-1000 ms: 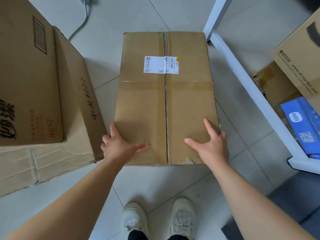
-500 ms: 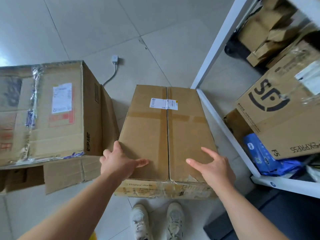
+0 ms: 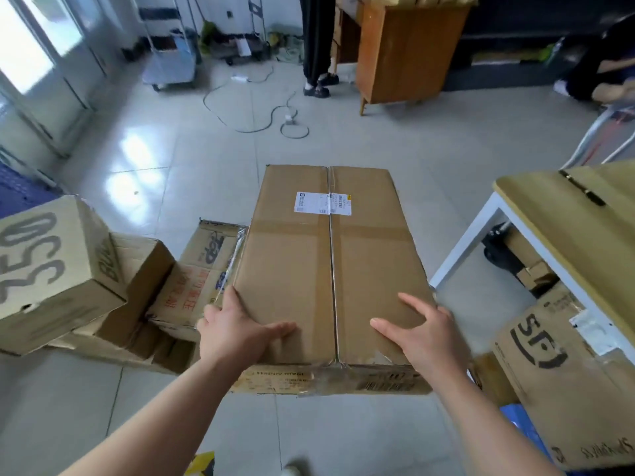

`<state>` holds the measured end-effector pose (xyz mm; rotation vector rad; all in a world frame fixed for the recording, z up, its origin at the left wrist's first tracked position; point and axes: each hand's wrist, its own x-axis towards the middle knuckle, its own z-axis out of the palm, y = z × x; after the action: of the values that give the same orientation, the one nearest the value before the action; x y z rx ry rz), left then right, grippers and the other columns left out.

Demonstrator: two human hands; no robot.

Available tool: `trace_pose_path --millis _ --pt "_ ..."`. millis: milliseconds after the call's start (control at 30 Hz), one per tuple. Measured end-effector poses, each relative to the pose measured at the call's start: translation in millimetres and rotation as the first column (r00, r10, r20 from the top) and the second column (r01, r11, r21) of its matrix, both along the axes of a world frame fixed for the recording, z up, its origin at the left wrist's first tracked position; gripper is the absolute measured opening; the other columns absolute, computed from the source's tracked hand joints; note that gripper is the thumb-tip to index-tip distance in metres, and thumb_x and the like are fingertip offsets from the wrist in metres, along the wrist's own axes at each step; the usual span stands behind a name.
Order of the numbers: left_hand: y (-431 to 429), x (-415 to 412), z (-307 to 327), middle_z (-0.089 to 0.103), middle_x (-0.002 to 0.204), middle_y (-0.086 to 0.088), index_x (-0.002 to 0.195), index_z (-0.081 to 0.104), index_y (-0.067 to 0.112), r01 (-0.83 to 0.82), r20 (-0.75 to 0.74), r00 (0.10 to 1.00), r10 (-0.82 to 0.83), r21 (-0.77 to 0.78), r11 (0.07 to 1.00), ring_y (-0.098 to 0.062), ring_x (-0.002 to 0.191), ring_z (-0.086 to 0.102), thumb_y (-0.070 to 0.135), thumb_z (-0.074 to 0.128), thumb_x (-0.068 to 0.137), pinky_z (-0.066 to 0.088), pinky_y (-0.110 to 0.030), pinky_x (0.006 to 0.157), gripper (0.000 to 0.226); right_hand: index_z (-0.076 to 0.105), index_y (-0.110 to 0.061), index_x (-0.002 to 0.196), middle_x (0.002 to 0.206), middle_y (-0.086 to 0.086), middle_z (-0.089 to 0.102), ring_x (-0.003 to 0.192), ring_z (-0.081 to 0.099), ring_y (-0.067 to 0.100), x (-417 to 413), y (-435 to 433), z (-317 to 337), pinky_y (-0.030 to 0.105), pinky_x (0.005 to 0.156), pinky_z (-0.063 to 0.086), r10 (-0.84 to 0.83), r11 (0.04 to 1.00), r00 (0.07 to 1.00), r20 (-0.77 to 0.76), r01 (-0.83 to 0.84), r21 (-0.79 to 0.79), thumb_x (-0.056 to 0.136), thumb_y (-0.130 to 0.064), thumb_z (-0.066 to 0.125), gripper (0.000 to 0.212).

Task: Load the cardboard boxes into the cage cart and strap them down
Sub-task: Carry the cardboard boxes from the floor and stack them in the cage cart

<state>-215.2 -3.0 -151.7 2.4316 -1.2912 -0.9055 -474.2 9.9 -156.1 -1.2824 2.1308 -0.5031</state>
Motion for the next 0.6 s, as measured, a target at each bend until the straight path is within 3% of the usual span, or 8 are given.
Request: trace_pose_path --millis 133,267,600 --pt "52.1 33.8 58.6 0.041 0.131 -0.013 0.144 0.027 0.024 -0.166 -0.026 0.986 0.165 -0.085 0.982 -0.035 0.125 0.036 0.071 0.080 0.048 0.040 -0.047 0.102 0.119 0.056 -0.050 0.123 0.124 -0.005 0.048 0.094 0.054 0.015 33.5 8.5 63.7 0.032 0.081 0.043 0.160 0.983 0.987 -0.003 -0.160 -0.089 0.058 -0.068 0.075 0.070" --pt "110.1 65.9 108.7 0.038 0.133 -0.014 0.148 0.021 0.024 -0.304 -0.058 0.953 0.299 -0.161 0.939 -0.034 0.128 0.033 0.066 0.081 0.055 0.036 -0.046 0.104 0.118 0.055 -0.050 0.124 0.124 -0.005 0.048 0.104 0.058 0.018 74.4 25.4 112.0 0.034 0.084 0.044 0.321 0.937 0.946 -0.037 -0.323 -0.135 0.059 -0.072 0.072 0.071" --pt "261.7 168.8 185.1 0.040 0.124 -0.010 0.135 0.029 0.026 -0.567 -0.064 0.819 0.570 -0.246 0.786 -0.031 0.122 0.036 0.068 0.080 0.054 0.041 -0.047 0.097 0.105 0.054 -0.052 0.123 0.125 -0.003 0.051 0.109 0.058 0.019 210.0 101.7 185.2 0.035 0.088 0.049 0.597 0.765 0.795 -0.102 -0.603 -0.225 0.057 -0.078 0.068 0.072"
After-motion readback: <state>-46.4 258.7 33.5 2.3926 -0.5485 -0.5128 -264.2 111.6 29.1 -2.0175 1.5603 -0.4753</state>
